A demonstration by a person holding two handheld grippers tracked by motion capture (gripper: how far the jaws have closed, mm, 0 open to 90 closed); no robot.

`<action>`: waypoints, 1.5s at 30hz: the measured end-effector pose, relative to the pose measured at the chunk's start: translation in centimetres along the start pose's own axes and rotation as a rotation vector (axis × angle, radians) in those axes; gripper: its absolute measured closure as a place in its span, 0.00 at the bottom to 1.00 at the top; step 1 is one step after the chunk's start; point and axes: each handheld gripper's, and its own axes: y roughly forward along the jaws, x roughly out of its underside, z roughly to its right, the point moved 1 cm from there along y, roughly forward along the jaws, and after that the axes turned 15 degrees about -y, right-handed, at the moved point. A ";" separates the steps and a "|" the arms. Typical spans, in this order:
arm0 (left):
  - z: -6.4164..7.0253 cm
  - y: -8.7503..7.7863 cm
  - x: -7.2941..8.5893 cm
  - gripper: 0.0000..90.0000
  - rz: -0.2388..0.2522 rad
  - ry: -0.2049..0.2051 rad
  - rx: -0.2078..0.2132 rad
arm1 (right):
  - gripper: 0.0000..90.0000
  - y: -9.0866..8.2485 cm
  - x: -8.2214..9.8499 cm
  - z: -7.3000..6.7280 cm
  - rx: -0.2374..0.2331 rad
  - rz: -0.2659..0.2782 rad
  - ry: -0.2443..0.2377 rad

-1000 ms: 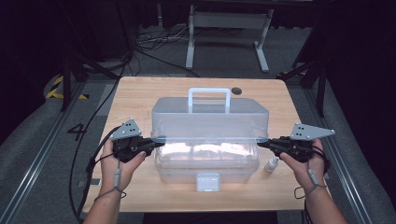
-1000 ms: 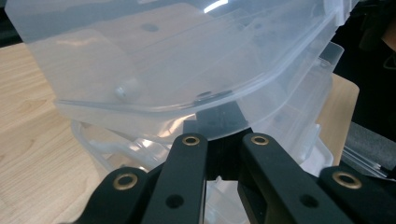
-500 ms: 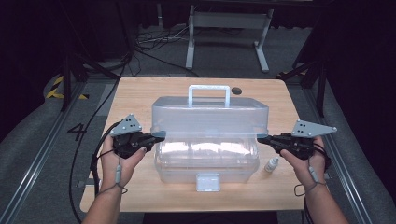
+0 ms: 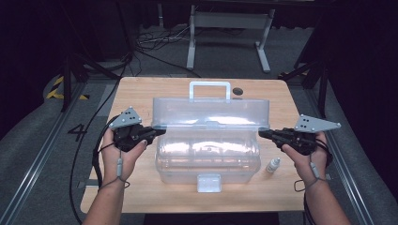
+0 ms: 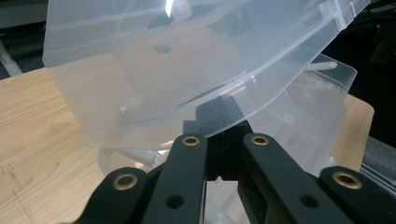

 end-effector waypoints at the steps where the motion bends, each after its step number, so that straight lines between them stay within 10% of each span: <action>1: 0.0 0.0 -0.1 1.00 0.006 0.001 -0.008 | 1.00 0.0 -0.1 0.1 0.005 0.004 -0.002; 34: -0.4 0.4 -1.8 1.00 0.047 0.034 -0.034 | 1.00 0.6 -1.2 1.0 0.069 0.014 -0.030; 45: -0.5 0.4 -2.0 1.00 0.046 0.032 -0.027 | 0.80 -0.9 -1.7 -0.5 0.139 -0.025 -0.084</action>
